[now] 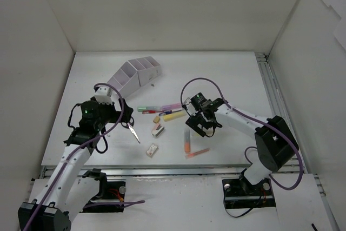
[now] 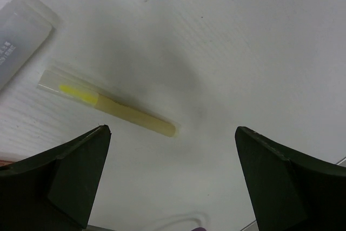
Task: Sort the stationery into containers
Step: Pick up the pen from the center of the board.
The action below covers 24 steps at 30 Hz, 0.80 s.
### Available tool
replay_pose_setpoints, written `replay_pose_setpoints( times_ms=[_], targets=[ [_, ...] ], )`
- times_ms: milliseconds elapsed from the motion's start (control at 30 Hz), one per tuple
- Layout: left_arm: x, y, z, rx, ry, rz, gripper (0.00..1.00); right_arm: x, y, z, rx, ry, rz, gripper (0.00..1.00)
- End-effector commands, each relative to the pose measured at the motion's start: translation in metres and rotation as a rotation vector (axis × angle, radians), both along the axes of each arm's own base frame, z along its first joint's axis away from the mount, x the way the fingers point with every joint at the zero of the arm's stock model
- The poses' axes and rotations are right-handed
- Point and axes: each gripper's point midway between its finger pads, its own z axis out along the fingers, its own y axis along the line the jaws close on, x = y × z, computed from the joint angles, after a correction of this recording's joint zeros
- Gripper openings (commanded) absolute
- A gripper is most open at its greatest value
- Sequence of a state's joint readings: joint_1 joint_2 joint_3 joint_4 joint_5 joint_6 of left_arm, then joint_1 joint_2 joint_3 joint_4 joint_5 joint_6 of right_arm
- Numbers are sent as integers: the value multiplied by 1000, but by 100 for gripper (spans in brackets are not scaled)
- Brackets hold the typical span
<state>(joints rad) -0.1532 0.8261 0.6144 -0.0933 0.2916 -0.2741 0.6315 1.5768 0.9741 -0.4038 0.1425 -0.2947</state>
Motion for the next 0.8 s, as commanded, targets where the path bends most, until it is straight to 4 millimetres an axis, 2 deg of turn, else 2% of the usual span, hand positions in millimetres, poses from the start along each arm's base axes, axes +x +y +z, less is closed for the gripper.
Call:
replay_pose_setpoints(
  times_ms=[0, 100, 167, 200, 233, 300, 333, 400, 467, 500, 533, 600, 633, 667, 767],
  targets=[
    [13, -2, 25, 16, -91, -16, 99, -3, 3, -7, -1, 49, 154, 98],
    [14, 0, 24, 25, -93, -11, 99, -15, 12, -16, 45, 112, 244, 95],
    [16, 2, 26, 30, -97, 0, 99, -16, 9, -23, 33, 136, 252, 95],
    [16, 2, 24, 33, -91, -1, 100, -17, 9, -27, 30, 155, 256, 93],
    [17, 2, 24, 34, -91, 3, 100, -17, 7, -29, 24, 167, 255, 84],
    [18, 4, 23, 40, -88, 13, 99, -13, 11, -31, 22, 189, 257, 79],
    [19, 5, 21, 42, -81, 19, 100, -9, 10, -33, 16, 199, 251, 71],
    [20, 6, 22, 47, -81, 27, 100, -8, 12, -33, 24, 218, 261, 71],
    [20, 9, 21, 55, -74, 40, 99, -8, 16, -35, 58, 247, 288, 56],
    [20, 10, 20, 59, -70, 46, 99, -8, 20, -36, 74, 257, 299, 45],
    [20, 13, 20, 65, -72, 56, 99, -6, 19, -41, 80, 278, 292, 28],
    [19, 14, 21, 71, -77, 61, 99, -9, 22, -47, 94, 320, 297, 19],
    [19, 14, 21, 72, -79, 62, 99, -8, 23, -45, 91, 337, 297, 9],
    [19, 15, 22, 76, -81, 67, 99, -10, 23, -50, 87, 371, 291, 7],
    [21, 15, 25, 77, -91, 66, 100, -11, 21, -48, 94, 403, 283, 0]
  ],
)
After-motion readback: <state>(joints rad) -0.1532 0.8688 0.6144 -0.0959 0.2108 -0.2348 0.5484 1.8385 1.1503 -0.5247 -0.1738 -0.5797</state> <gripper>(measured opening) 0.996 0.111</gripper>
